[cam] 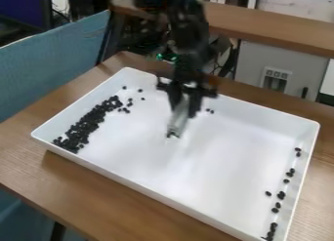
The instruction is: Sweep into pile
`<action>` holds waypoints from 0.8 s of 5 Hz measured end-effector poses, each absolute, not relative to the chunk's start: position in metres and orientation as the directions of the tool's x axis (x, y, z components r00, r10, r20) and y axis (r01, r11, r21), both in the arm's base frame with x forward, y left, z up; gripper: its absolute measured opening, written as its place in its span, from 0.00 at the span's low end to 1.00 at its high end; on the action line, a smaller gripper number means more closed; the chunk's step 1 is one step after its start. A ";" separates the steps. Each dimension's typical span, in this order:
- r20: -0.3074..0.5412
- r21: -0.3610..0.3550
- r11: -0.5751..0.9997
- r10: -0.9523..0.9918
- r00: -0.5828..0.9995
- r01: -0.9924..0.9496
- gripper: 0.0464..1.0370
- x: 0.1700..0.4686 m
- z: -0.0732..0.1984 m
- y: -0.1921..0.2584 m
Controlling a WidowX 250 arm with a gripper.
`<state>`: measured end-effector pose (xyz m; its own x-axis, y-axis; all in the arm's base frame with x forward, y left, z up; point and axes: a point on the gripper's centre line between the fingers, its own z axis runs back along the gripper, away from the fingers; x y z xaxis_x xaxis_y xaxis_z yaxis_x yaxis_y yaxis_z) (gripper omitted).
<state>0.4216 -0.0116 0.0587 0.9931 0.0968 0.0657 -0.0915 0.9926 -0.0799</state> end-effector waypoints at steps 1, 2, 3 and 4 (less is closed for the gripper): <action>-0.007 -0.058 0.996 0.074 0.997 -0.074 0.35 0.419 0.031 -0.020; -0.028 -0.080 0.995 0.052 0.998 -0.054 0.35 0.427 0.019 -0.030; -0.053 -0.076 0.996 0.035 0.998 -0.039 0.41 0.423 0.020 -0.040; -0.039 -0.100 0.995 0.011 0.999 -0.015 0.72 0.420 0.020 -0.043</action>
<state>0.4196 -0.0434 0.0198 0.9992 0.0113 -0.0395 -0.0152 0.9948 -0.1003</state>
